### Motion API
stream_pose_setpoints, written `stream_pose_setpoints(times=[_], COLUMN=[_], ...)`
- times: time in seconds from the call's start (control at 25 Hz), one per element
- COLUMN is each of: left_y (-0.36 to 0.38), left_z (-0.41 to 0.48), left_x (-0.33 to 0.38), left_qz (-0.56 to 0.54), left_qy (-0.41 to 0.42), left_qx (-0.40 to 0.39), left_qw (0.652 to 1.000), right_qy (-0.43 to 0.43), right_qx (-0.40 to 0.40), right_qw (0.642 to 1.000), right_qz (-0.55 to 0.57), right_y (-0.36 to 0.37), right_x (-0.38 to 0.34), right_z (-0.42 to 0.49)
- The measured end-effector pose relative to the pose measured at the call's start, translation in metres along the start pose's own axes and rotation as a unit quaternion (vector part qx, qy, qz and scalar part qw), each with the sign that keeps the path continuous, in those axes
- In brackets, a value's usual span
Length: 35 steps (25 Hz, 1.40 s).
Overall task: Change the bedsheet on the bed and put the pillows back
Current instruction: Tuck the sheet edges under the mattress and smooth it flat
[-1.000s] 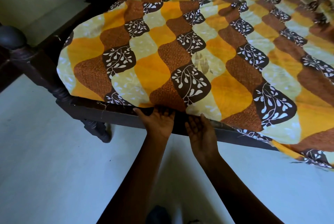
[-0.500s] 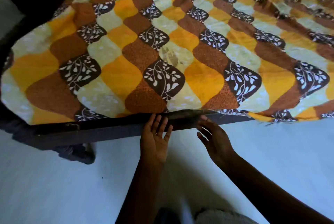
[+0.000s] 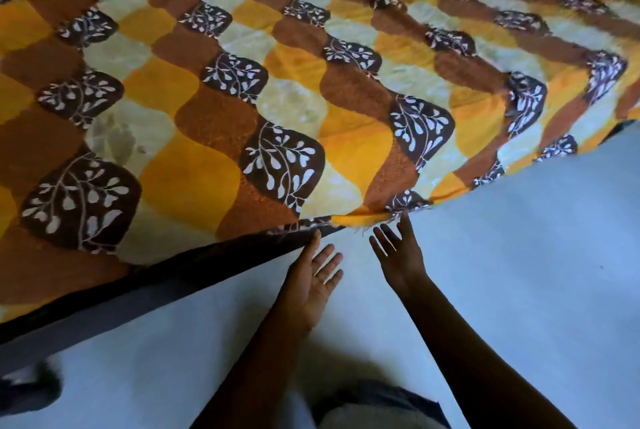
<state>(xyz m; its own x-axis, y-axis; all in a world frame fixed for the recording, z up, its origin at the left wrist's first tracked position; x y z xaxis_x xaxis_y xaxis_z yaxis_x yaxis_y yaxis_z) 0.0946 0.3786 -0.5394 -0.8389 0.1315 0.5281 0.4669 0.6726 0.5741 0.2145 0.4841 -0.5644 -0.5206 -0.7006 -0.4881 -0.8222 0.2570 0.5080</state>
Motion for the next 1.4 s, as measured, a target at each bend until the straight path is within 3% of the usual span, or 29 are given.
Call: stream_pose_setpoints(times=[0.28,0.44,0.56,0.72,0.84,0.96,1.2,1.4], left_y=[0.069,0.091,0.093,0.085,0.075,0.057,0.082,0.082], left_z=[0.064,0.077,0.084,0.089,0.084,0.067,0.031,0.026], left_x=[-0.043,-0.049,-0.048,-0.043,-0.040,-0.025,0.010,0.037], left_qz=[0.028,-0.011,0.023,0.082,0.130,0.203,0.054,-0.100], left_qy=[0.049,0.115,0.112,0.103,0.044,-0.024,-0.045,-0.044], left_qx=[0.033,0.057,0.084,0.109,0.142,0.197,0.009,-0.058], left_qw=[0.998,0.992,0.990,0.985,0.980,0.959,0.998,0.992], right_qy=[0.011,0.071,0.082,0.061,0.002,-0.029,-0.069,-0.101], right_qx=[0.007,-0.020,-0.063,-0.110,-0.020,0.070,0.184,0.237], right_qw=[1.000,0.995,0.989,0.991,0.999,0.994,0.978,0.964], right_qz=[-0.020,0.059,0.105,0.054,-0.045,-0.073,-0.072,-0.060], right_y=[-0.018,-0.024,-0.021,-0.013,-0.015,-0.014,-0.004,0.004], right_x=[-0.062,-0.056,-0.054,-0.069,-0.072,-0.071,-0.071,-0.069], right_z=[0.056,0.068,0.064,0.048,0.049,0.049,0.046,0.040])
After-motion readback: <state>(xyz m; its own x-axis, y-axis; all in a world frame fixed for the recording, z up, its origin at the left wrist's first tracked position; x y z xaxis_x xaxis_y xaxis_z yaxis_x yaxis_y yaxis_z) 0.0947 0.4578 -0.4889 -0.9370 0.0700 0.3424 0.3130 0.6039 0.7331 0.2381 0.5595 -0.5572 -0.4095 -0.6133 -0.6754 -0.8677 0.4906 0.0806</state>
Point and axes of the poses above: each hand's wrist, its own z-axis towards the middle knuckle, its own y-axis out of the palm, x = y × z, the point moved 6 cm from there along z, towards the middle knuckle, and after that the axes turned 8 degrees about y, right-handed, at the moved point
